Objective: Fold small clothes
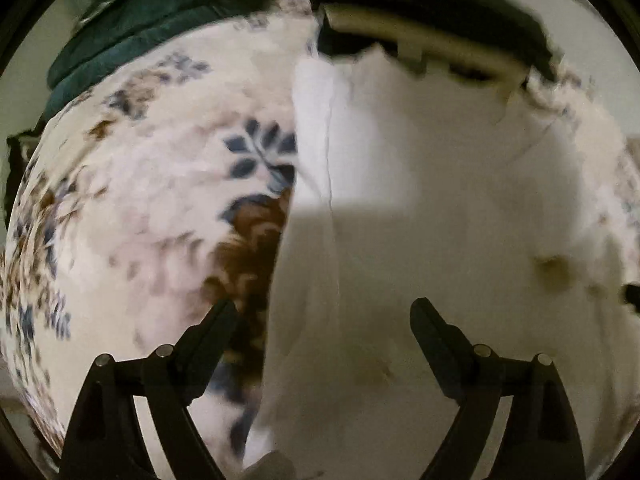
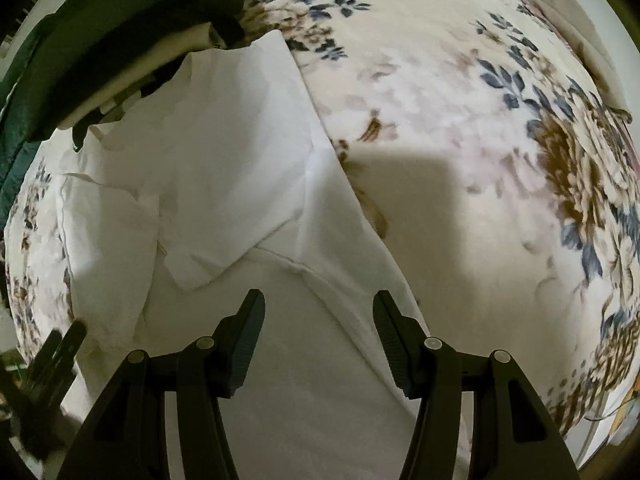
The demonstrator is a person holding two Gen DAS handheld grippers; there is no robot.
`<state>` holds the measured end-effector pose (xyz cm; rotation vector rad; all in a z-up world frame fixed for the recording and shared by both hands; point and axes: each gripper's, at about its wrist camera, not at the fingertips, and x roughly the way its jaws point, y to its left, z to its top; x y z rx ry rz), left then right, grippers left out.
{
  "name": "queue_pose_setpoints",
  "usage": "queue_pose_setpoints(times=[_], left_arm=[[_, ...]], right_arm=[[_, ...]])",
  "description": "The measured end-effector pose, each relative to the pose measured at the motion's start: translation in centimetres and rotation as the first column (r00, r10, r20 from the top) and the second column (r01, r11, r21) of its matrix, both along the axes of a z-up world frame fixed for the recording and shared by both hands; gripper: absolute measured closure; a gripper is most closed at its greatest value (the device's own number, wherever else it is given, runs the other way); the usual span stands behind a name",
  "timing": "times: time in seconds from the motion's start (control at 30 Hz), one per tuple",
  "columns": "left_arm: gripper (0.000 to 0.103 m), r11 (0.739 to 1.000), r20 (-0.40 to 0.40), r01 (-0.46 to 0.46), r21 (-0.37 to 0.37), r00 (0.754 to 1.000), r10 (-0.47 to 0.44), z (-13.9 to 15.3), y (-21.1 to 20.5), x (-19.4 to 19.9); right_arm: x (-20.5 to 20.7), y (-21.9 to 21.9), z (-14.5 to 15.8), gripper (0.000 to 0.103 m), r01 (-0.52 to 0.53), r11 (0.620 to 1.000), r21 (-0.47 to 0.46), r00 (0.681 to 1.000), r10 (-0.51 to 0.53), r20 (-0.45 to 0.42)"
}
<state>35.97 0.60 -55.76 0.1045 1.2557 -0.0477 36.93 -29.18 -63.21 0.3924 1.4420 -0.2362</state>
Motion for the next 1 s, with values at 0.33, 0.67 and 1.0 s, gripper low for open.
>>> queue_pose_setpoints(times=[0.33,0.67,1.0], left_arm=[[0.014,0.999,0.061,-0.037,-0.027,0.997,0.038,5.9,-0.2,-2.1],[0.014,0.988,-0.054,-0.147,-0.048,0.988,0.145,9.7,-10.3,-12.7],[0.015,0.943,-0.390,-0.307,-0.129,0.890,0.237,2.9,-27.6,-25.1]], right_arm=[[0.4,-2.3,5.6,0.040,-0.046,0.999,0.025,0.997,0.047,-0.064],[-1.5,-10.2,7.4,0.039,-0.252,0.962,0.106,0.957,0.264,-0.121],[-3.7,-20.6,4.6,0.039,-0.361,0.925,0.116,0.903,0.378,-0.202]])
